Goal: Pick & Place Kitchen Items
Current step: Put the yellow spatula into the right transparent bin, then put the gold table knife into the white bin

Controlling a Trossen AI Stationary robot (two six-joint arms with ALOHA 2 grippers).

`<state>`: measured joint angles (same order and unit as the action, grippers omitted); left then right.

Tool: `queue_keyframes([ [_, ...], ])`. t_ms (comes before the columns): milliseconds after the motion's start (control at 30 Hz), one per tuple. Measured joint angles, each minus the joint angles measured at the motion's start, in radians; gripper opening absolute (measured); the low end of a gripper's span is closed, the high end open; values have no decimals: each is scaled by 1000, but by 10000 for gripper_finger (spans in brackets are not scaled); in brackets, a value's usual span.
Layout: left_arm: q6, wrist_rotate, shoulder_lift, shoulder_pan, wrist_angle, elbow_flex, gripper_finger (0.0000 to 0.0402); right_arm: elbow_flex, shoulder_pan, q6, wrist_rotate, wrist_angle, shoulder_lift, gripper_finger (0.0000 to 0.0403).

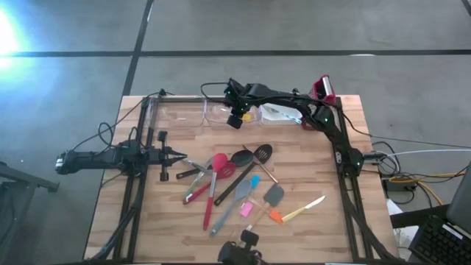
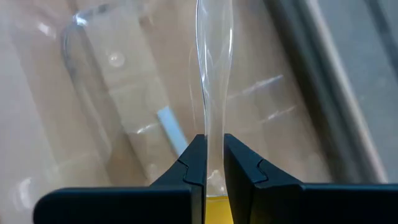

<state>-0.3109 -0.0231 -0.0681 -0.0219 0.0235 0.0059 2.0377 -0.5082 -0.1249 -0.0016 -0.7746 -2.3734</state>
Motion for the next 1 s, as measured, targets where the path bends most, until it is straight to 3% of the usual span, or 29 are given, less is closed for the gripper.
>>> queue_keyframes([
  [200, 0, 0, 0, 0, 0, 0, 23, 2, -13, 36, 1, -6, 5, 27],
  [700, 0, 0, 0, 0, 0, 0, 23, 5, -8, 40, -65, -36, 4, 92],
  [1000, 0, 0, 0, 0, 0, 0, 23, 121, 24, 38, -63, -275, 117, 95],
])
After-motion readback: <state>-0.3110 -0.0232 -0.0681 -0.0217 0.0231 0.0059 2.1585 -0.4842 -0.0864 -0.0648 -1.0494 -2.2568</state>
